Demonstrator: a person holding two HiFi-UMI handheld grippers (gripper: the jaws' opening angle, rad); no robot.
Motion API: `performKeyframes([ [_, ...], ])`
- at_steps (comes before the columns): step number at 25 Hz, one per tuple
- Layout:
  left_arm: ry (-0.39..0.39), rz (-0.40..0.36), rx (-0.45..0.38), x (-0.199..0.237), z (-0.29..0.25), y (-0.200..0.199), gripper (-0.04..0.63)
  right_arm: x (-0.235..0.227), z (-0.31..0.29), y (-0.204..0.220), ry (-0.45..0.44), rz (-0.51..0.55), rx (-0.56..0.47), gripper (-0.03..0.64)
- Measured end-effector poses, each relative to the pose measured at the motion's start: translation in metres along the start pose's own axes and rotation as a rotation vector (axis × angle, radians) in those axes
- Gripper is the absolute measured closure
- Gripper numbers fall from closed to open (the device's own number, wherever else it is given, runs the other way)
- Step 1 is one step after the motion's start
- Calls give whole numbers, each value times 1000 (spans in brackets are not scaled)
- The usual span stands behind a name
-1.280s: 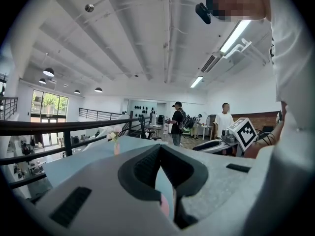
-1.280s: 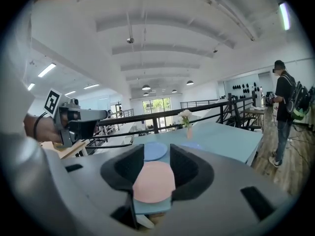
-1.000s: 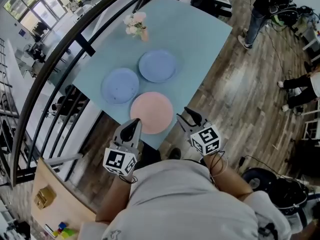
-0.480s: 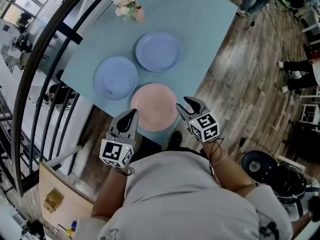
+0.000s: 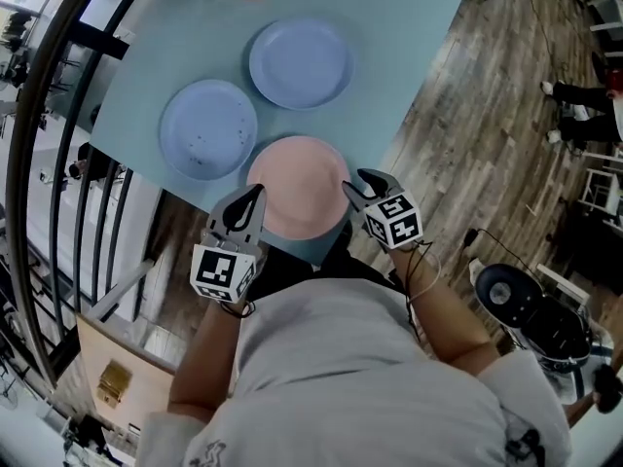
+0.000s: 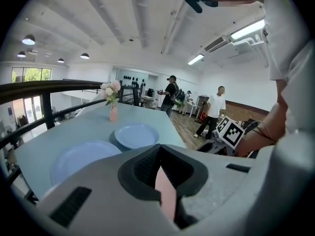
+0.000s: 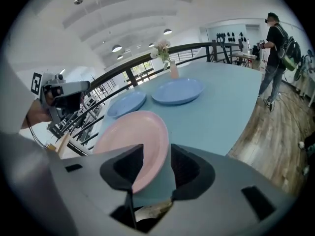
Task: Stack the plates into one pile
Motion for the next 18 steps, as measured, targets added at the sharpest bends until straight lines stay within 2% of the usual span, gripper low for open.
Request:
performKeyframes([
  [10,9,59,59,19,-13,38,591,-7,-44,24,-16,-87,112,463],
  [18,13,74,63,27,-16,41,591,-10,-51,27,4,-169,129,562],
])
Point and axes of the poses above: the fingertips, and each gripper's own axes: z backward along the fingers, x to its left, y out of its underside, the point moved 7 cm from there along z, backward along the fingers
